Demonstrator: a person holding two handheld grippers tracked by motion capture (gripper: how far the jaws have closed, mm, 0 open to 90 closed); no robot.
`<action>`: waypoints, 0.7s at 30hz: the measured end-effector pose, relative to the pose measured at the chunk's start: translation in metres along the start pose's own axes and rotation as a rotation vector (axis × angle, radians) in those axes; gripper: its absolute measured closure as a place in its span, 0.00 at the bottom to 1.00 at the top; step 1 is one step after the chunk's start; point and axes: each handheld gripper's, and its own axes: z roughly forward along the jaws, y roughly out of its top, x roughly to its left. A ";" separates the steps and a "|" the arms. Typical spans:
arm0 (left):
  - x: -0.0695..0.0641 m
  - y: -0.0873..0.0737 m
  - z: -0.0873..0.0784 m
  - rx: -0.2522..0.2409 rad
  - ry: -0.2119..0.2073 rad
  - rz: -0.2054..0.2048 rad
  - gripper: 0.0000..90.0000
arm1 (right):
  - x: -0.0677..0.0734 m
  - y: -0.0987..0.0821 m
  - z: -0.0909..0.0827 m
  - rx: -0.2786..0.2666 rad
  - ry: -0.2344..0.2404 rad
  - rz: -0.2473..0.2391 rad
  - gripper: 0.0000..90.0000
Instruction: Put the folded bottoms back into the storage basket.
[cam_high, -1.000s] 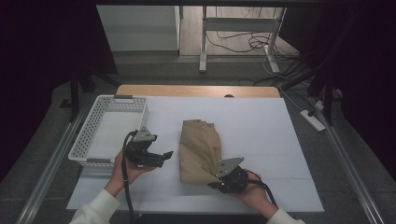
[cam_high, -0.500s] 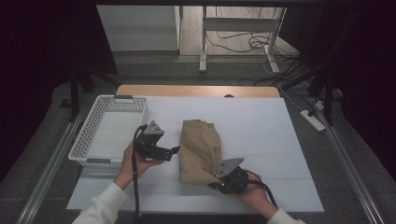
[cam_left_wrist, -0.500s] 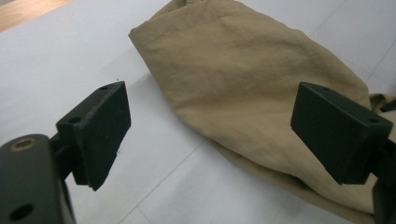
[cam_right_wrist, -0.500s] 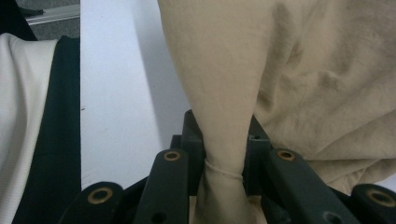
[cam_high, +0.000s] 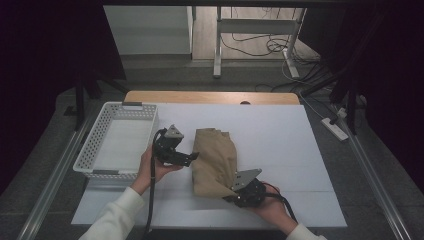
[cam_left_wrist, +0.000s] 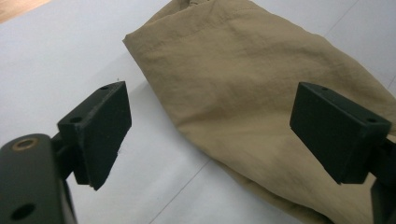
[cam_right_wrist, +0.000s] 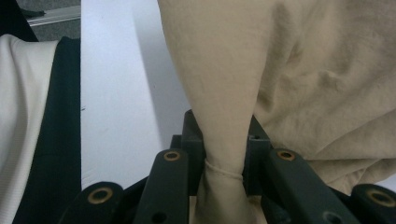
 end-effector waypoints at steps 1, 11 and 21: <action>0.000 0.001 0.001 0.001 -0.002 -0.002 0.15 | 0.000 0.000 0.000 0.000 0.000 0.000 0.84; 0.006 0.010 0.016 0.016 -0.014 -0.009 0.15 | 0.000 0.000 0.000 0.000 0.000 0.001 0.84; 0.010 0.018 0.026 0.021 -0.021 -0.013 0.15 | 0.000 0.000 0.001 0.003 0.001 0.001 0.84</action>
